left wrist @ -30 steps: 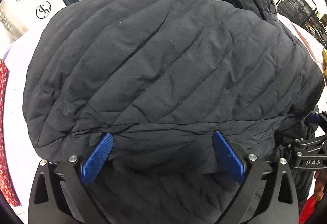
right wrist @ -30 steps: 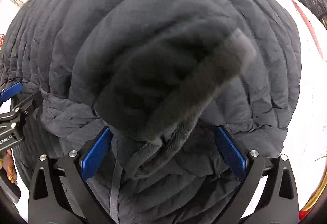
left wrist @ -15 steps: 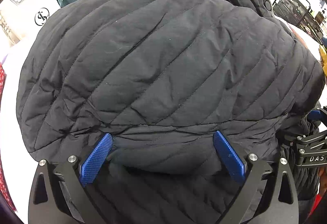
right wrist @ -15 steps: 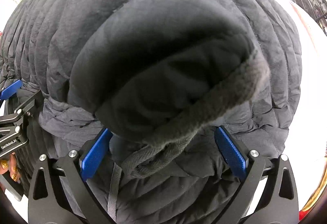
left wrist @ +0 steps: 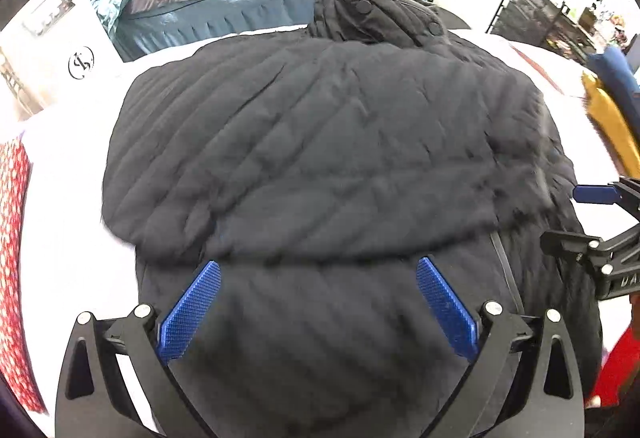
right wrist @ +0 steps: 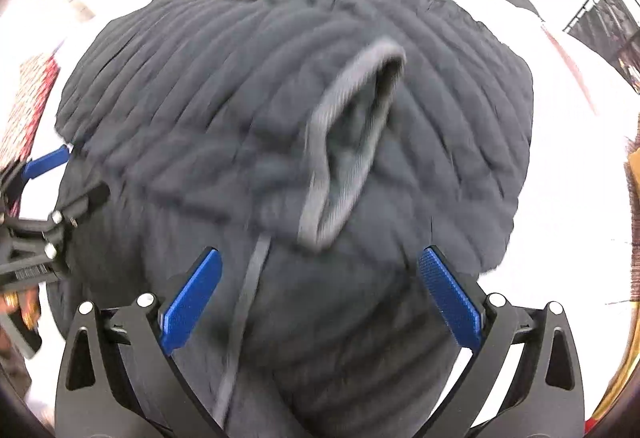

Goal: Fold large clothes

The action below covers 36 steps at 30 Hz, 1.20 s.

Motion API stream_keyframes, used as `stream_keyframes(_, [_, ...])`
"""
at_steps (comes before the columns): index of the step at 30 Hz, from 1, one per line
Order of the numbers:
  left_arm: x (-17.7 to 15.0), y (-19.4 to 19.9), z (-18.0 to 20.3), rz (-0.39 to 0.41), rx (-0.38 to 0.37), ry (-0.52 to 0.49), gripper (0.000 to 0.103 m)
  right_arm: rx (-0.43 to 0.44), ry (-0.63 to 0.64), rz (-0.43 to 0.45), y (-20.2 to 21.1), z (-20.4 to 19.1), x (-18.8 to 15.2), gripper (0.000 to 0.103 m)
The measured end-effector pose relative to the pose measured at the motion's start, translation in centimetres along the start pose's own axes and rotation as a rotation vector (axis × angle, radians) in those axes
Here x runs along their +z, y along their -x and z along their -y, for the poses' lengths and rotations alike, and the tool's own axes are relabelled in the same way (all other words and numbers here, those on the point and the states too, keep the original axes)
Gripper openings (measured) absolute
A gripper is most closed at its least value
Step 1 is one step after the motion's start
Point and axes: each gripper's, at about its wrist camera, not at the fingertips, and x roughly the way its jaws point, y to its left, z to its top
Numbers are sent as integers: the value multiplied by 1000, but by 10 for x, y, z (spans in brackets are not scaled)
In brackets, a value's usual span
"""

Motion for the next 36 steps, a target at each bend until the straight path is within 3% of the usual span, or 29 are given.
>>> stream_keyframes(6, [-62,21,-33,-104,-57,43,92,52,19,-80,14,26,-70,98])
stream_keyframes(11, [-113,31,-26,-189,-19,-71,90,41,33,-147,21,39,-132,98])
stream_keyframes(21, [-175,42,-27,-232,-28,28,90,35,23,-216,24,65,-194,97])
stream_keyframes(32, [-190,32,-41,-283,-78,45,90,172,-17,-311,13,83,-243,94])
stream_keyframes(36, [-193,20,-37,-316,-132,66,79,226,-34,-356,5,88,-255,86])
